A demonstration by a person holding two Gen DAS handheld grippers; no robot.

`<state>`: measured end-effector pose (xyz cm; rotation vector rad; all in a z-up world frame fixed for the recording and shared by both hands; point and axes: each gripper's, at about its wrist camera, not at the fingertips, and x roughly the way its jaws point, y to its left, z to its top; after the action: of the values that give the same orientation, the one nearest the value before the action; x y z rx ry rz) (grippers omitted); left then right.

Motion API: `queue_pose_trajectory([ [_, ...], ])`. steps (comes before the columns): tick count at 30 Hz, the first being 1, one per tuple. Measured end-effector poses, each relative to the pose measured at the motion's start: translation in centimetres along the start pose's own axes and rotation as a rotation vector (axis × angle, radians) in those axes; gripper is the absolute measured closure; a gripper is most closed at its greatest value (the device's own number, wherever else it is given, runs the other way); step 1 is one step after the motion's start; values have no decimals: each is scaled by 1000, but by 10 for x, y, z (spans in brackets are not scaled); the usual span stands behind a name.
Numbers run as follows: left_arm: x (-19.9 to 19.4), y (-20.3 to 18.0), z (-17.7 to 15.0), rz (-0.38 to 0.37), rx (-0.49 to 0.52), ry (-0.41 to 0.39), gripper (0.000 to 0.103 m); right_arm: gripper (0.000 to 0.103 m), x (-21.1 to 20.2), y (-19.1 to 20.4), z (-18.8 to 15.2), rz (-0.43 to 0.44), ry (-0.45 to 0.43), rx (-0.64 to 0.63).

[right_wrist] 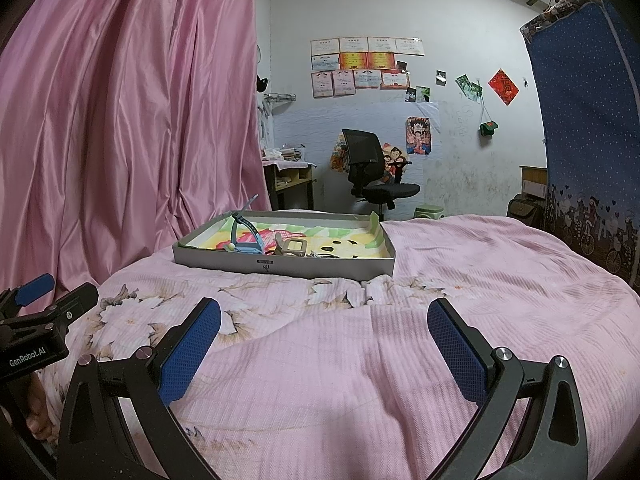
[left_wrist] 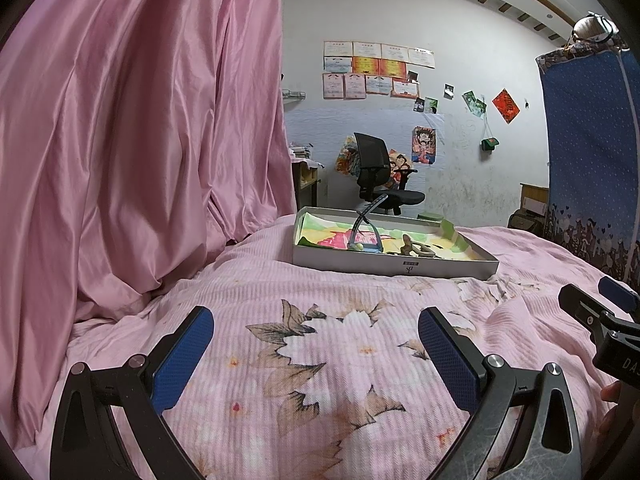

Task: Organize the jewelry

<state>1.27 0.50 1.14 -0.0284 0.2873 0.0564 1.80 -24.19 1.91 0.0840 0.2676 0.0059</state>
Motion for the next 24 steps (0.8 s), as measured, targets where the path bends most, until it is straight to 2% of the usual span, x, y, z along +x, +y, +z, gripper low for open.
queue_pose_trajectory([
  [24,0,-6,-5,-19,11,11,0,1,0,1,1,0,0,-2],
])
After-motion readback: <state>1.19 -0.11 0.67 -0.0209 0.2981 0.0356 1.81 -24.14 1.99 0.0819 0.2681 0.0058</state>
